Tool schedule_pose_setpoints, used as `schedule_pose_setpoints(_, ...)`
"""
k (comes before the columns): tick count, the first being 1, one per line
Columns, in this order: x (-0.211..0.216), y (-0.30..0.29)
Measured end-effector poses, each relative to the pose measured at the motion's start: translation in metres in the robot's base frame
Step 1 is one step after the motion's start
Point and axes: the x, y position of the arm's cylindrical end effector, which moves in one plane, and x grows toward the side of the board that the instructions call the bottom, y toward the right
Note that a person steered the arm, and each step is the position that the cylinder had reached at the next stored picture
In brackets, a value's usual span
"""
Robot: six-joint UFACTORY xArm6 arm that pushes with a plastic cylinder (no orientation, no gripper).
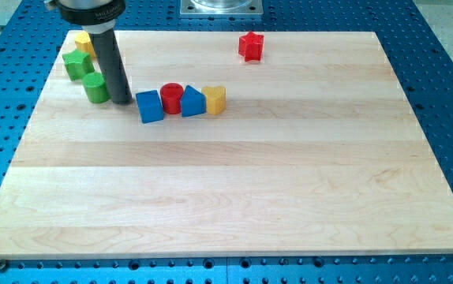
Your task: Adjust the green circle below the green star
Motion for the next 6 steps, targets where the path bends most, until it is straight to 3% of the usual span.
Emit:
schedule_pose_setpoints(3,0.0,-0.04)
schedule_pose_setpoints(6,-0.023,-0.026)
